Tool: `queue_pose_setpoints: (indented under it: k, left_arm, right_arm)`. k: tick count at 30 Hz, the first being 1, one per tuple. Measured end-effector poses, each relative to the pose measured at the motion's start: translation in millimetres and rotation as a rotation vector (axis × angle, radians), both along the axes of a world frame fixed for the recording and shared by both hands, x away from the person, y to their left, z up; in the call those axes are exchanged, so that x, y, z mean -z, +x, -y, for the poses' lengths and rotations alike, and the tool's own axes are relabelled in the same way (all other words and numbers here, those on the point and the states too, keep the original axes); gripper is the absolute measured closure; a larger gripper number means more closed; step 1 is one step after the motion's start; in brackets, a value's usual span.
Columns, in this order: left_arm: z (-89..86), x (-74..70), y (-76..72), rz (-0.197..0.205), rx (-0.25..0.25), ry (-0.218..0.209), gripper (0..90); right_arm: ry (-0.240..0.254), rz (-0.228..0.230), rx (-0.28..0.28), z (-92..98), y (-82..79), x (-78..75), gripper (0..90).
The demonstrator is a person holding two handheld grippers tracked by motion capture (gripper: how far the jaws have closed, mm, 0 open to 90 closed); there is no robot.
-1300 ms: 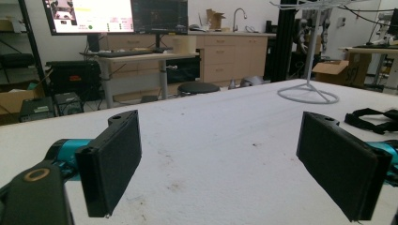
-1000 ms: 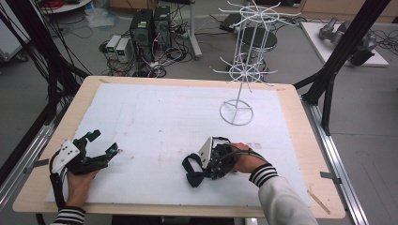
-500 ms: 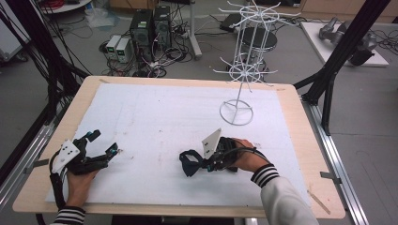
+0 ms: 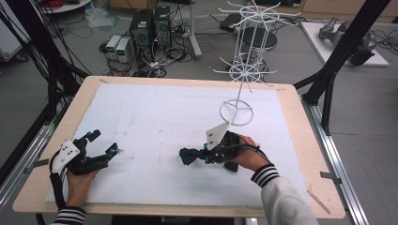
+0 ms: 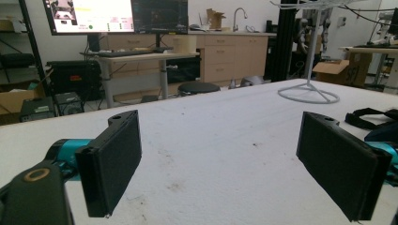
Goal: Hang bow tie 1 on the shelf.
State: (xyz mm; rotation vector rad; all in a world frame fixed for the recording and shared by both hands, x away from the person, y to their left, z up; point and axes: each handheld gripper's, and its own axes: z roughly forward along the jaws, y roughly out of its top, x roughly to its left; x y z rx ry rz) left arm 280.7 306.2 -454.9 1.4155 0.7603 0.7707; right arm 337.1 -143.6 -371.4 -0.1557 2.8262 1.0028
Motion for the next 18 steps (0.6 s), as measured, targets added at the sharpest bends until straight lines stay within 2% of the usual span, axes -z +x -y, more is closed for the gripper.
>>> queue_pose_setpoints:
  k: [2,3,4,5,6,7,12,13,18]
  left_arm:
    - [0.0,0.0,0.0,0.000,0.000,0.000,14.7]
    - [0.0,0.0,0.0,0.000,0.000,0.000,14.7]
    - [0.0,0.0,0.0,0.000,0.000,0.000,14.7]
    - [0.0,0.0,0.0,0.000,0.000,0.000,14.7]
    - [-0.1,0.0,0.0,-0.001,0.000,0.000,14.7]
    - [-0.1,0.0,0.0,0.000,0.000,0.001,14.7]
    - [-0.1,0.0,0.0,-0.001,0.000,0.001,14.7]
    - [0.0,0.0,0.0,0.000,0.000,0.001,14.7]
    - [0.0,0.0,0.0,0.000,0.000,0.001,14.7]
  right_arm:
    - [0.033,0.001,0.019,2.2,1.3,-3.5,75.1]
    - [0.033,0.001,0.019,2.2,1.3,-3.5,75.1]
    - [0.072,0.008,0.052,5.0,2.6,-7.2,74.9]
    - [0.072,0.008,0.052,5.0,2.6,-7.2,74.9]
    - [0.103,0.015,0.091,8.1,4.0,-10.7,75.0]
    - [0.122,0.019,0.105,9.8,4.4,-12.0,74.9]
    - [0.170,0.031,0.157,14.4,5.0,-17.4,75.0]
    - [0.196,0.042,0.185,16.7,5.4,-20.2,74.9]
    - [0.231,0.059,0.228,21.1,6.2,-23.8,74.9]
